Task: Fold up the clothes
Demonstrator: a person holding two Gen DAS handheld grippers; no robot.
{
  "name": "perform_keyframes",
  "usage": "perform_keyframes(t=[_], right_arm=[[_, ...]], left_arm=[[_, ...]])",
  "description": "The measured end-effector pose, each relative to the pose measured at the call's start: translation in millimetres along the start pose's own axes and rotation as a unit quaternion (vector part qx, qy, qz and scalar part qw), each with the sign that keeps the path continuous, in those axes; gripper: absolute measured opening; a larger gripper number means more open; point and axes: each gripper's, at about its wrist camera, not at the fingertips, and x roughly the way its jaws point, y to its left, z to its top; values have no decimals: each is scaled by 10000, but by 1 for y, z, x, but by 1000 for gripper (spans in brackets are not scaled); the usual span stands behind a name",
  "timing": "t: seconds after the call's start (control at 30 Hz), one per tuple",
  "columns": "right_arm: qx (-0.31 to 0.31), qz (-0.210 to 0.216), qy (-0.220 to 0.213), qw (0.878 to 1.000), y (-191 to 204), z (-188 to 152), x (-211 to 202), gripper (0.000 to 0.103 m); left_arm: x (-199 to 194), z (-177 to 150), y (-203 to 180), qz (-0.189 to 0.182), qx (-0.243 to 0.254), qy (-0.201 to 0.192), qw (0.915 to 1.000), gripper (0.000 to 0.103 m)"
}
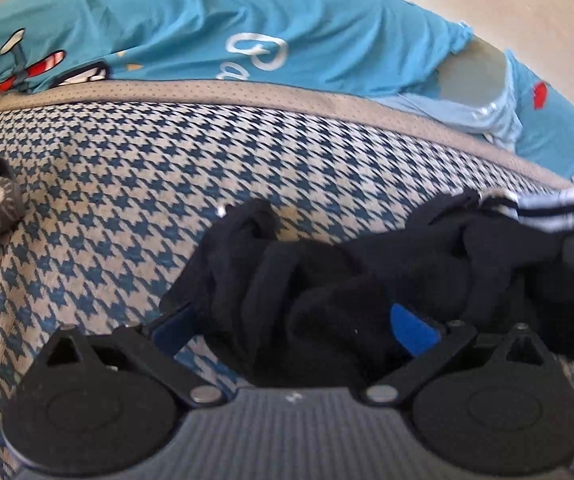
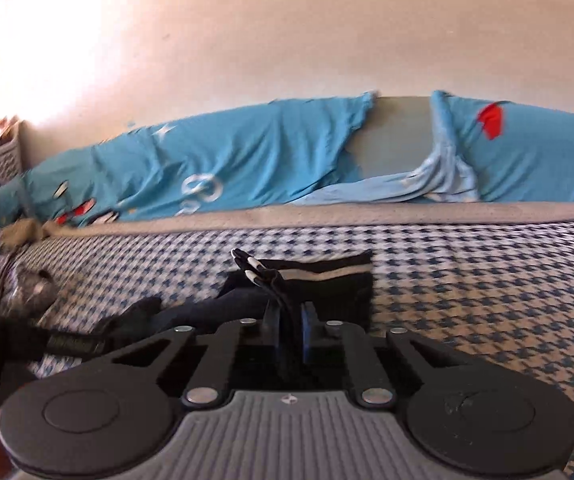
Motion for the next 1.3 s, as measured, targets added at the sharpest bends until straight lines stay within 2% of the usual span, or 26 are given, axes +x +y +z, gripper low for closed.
perform_keyframes(t=[0.2,0.4,0.53,0.7,0.8,0.9,0.97,1.0,1.07,1.13,1.2,1.3], right_arm=[[396,-889,-79,9952,-31,4,-2,6],[1073,-1829,221,9770,-73,0,-4,5],[1177,-2156,303,9689,-87,-5,-9,6],[1364,-2318,350,9625,-94,-5,-12,6],[1340,-2445,335,9598,-96,-5,-12,6],[1325,-2486,281,9591,-97,-4,-14,18],[1306,-2359,51,9629,-95,-2,-20,36],[1249,-2332,-107,9643,-92,0,-24,40],[1112,-2305,-438,9657,-84,3,-32,53],[1018,-2328,-662,9649,-77,7,-37,62],[931,-2329,-695,9655,-70,11,-35,65],[827,-2291,-666,9676,-62,13,-30,66]], left_arm=[[6,-16,-14,-64,277,355,9990,103],[3,-29,-25,-52,591,476,9971,103],[0,-37,-33,-35,806,545,9952,103],[-6,-51,-49,53,1260,627,9900,103],[-14,-57,-55,1,1383,541,9889,103],[-22,-57,-54,-69,1316,410,9904,103],[-27,-56,-51,-65,1199,316,9923,103],[-29,-56,-49,-35,1126,281,9932,103],[-33,-54,-47,124,1014,184,9946,103],[-36,-54,-48,342,958,86,9948,103],[-39,-55,-52,479,951,68,9943,103],[-41,-60,-60,475,1004,215,9936,103]])
